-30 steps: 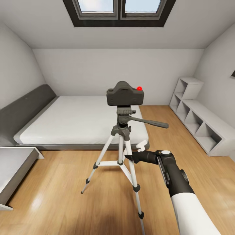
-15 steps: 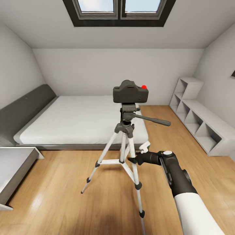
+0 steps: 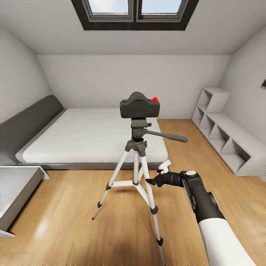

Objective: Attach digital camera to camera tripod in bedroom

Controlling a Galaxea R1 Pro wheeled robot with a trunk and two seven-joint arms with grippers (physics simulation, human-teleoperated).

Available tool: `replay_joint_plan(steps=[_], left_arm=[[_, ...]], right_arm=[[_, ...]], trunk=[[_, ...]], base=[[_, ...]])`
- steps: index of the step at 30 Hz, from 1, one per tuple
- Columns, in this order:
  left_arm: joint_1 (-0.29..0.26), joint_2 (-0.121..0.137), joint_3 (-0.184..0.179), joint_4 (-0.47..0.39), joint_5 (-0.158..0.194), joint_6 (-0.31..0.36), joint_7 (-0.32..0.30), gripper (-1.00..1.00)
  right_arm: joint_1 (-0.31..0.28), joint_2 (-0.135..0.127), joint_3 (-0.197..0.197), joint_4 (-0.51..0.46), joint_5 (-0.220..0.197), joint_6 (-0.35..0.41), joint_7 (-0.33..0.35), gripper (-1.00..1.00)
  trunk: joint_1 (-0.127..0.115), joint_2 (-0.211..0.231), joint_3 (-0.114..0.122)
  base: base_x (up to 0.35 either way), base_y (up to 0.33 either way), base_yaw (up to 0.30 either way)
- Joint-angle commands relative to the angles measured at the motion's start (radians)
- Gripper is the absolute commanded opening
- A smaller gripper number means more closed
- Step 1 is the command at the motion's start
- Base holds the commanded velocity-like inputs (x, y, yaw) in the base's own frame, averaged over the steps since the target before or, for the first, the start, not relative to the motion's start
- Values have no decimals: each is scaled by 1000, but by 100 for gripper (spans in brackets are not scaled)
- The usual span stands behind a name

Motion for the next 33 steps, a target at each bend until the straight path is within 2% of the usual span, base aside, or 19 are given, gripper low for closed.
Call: replay_joint_plan(steps=[1,9,21,33], left_arm=[[-1,-1,-8,0,8,-2,3,100],[0,-3,-8,0,8,-2,3,100],[0,-3,-8,0,8,-2,3,100],[0,-2,-8,0,9,-5,3,100]], right_arm=[[-1,1,-4,0,7,5,8,100],[-1,1,-3,3,7,4,8,100],[-1,-1,-4,10,6,4,10,100],[-1,-77,-4,43,1,3,13,100]], trunk=[[0,-2,-2],[0,-2,-2],[0,-2,-2],[0,-2,-2]], base=[[-175,0,0],[-228,0,0],[-96,0,0],[-142,0,0]])
